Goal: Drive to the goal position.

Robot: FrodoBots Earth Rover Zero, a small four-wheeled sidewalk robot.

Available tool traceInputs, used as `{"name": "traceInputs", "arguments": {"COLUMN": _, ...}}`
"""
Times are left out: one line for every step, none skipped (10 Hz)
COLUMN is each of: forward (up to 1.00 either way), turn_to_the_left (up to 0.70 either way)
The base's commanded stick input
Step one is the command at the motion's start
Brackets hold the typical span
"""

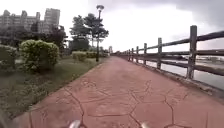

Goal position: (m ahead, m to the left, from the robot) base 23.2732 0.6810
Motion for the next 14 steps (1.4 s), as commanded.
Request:
{"name": "traceInputs", "arguments": {"forward": 0.70, "turn_to_the_left": 0.00}}
{"name": "traceInputs", "arguments": {"forward": 0.70, "turn_to_the_left": -0.23}}
{"name": "traceInputs", "arguments": {"forward": 0.70, "turn_to_the_left": -0.12}}
{"name": "traceInputs", "arguments": {"forward": 0.70, "turn_to_the_left": 0.00}}
{"name": "traceInputs", "arguments": {"forward": 0.70, "turn_to_the_left": 0.00}}
{"name": "traceInputs", "arguments": {"forward": 0.70, "turn_to_the_left": 0.00}}
{"name": "traceInputs", "arguments": {"forward": 0.70, "turn_to_the_left": 0.00}}
{"name": "traceInputs", "arguments": {"forward": 0.70, "turn_to_the_left": 0.00}}
{"name": "traceInputs", "arguments": {"forward": 0.70, "turn_to_the_left": 0.00}}
{"name": "traceInputs", "arguments": {"forward": 0.70, "turn_to_the_left": 0.00}}
{"name": "traceInputs", "arguments": {"forward": 0.70, "turn_to_the_left": 0.00}}
{"name": "traceInputs", "arguments": {"forward": 0.70, "turn_to_the_left": 0.00}}
{"name": "traceInputs", "arguments": {"forward": 0.70, "turn_to_the_left": 0.00}}
{"name": "traceInputs", "arguments": {"forward": 0.70, "turn_to_the_left": 0.00}}
